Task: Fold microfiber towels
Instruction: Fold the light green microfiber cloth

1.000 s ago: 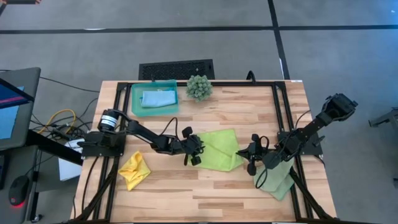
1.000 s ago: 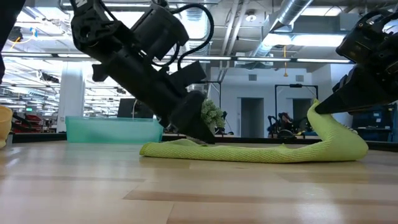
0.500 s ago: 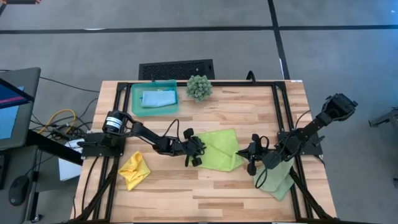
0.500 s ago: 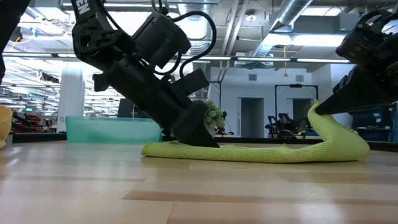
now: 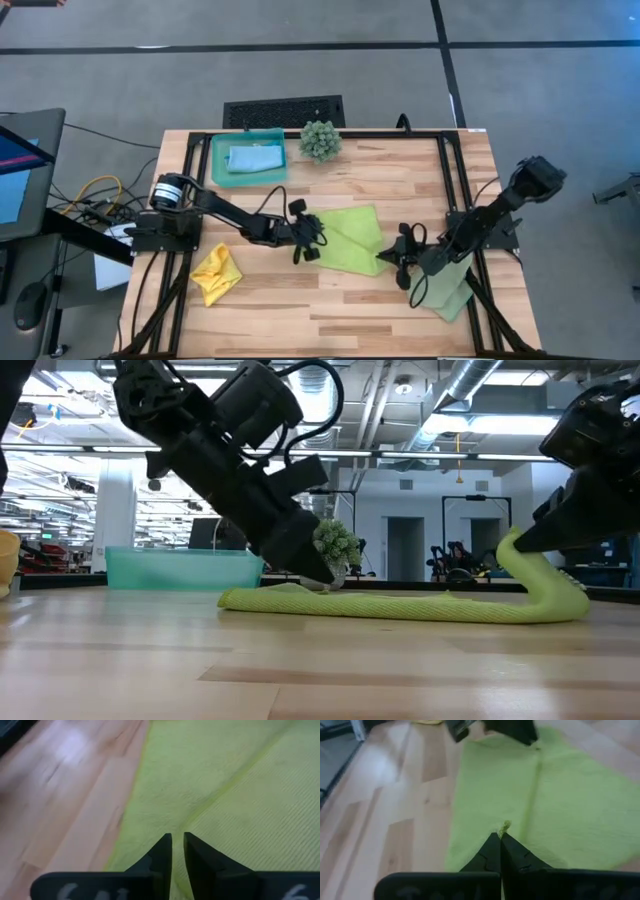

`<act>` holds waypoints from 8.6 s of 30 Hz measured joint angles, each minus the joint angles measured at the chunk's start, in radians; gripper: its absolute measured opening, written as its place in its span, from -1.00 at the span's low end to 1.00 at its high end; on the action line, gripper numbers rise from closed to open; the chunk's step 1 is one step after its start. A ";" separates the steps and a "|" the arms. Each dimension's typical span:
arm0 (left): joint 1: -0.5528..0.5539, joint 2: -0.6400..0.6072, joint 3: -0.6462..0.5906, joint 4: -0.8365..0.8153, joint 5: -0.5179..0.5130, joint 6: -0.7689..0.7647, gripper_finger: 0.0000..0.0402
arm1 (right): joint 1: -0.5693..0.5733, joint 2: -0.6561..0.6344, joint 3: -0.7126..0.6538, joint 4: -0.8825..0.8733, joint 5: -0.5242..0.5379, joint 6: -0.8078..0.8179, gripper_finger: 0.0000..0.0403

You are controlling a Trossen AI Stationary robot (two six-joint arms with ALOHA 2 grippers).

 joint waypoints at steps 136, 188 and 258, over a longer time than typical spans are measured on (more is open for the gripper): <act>-0.550 -0.483 0.116 -0.376 -0.471 -0.065 -1.00 | 0.163 -0.230 0.366 -0.218 -0.131 -0.490 -0.94; -0.269 -0.093 -0.263 0.129 0.214 -0.150 -1.00 | 0.000 0.206 0.178 -0.255 -0.234 -0.305 -0.43; -0.499 -0.086 -0.133 0.009 0.109 -0.260 -1.00 | 0.135 0.256 0.388 -0.462 -0.297 -0.308 -0.91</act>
